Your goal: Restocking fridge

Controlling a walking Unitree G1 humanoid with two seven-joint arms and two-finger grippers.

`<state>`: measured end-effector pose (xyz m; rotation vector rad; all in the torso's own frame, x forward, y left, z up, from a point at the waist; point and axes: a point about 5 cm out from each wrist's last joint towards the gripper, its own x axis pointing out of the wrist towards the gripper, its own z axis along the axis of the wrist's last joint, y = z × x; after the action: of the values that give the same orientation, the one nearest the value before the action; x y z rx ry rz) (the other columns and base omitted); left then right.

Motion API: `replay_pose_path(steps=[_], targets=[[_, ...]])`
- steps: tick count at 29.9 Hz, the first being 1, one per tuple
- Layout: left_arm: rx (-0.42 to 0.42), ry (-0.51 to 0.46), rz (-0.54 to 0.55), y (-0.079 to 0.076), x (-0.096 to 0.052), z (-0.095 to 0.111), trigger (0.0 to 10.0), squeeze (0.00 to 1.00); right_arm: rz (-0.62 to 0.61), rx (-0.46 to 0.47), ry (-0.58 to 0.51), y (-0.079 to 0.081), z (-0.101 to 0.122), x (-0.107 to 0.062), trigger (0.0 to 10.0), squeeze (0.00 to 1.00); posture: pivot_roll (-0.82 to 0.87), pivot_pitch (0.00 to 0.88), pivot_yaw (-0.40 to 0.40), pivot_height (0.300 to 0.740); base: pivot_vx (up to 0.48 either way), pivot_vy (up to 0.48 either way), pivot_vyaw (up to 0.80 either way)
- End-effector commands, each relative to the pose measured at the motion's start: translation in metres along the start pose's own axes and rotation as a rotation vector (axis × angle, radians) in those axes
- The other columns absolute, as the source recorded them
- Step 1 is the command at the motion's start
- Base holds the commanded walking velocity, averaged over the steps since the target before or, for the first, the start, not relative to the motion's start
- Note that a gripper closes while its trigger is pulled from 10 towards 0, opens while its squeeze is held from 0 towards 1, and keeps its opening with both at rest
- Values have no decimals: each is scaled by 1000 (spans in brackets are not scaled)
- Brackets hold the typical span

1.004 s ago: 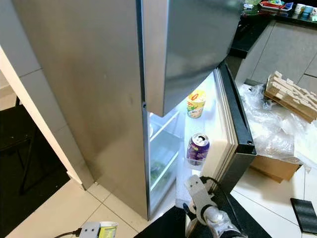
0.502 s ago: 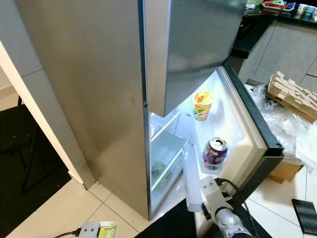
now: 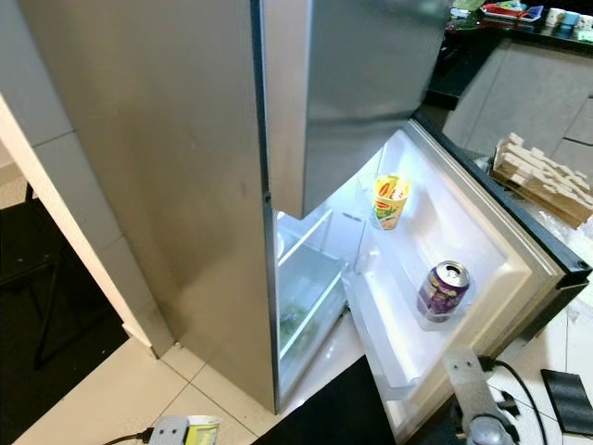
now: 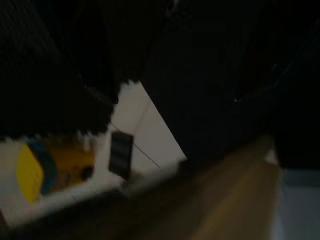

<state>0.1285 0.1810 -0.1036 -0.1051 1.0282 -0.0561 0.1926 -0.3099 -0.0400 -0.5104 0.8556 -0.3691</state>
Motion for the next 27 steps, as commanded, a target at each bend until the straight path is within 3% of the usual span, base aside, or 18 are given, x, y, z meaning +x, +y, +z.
replay_pose_path(steps=[1,6,9,10,11,12,19,23,26,27], targets=[[-10,30,-9,-4,-1,-9,10000,0,-26,27,28,-5,-5,0,10000,0,-56,0,-47,740,0,0,0],[-6,31,-8,-4,-1,-9,10000,0,53,32,18,6,-2,-1,10000,0,-57,0,-45,740,0,0,0],[-5,28,-7,-3,-1,-8,10000,0,232,51,-7,35,5,-6,10000,0,-55,0,-45,740,0,0,0],[-5,28,-7,-3,-1,-8,10000,0,232,51,-7,35,5,-6,10000,0,-55,0,-45,740,0,0,0],[-3,27,-8,-3,-1,-7,10000,0,352,63,-35,54,11,-11,10000,0,-55,0,-45,740,0,0,0],[-2,26,-8,-3,-1,-7,10000,0,401,67,-47,62,14,-13,10000,0,-55,0,-45,740,0,0,0],[-1,26,-7,-3,-1,-7,10000,0,496,80,-105,77,28,-17,10000,0,-54,0,-44,740,0,0,0],[-3,27,-4,-2,-1,-8,10000,0,519,92,-184,82,50,-18,10000,0,-54,0,-44,740,0,0,0],[-4,29,-3,-2,-1,-9,10000,0,481,102,-272,77,77,-15,10000,0,-52,0,-43,740,0,0,0],[-4,29,-3,-2,-1,-9,10000,0,481,102,-272,77,77,-15,10000,0,-52,0,-43,740,0,0,0]])
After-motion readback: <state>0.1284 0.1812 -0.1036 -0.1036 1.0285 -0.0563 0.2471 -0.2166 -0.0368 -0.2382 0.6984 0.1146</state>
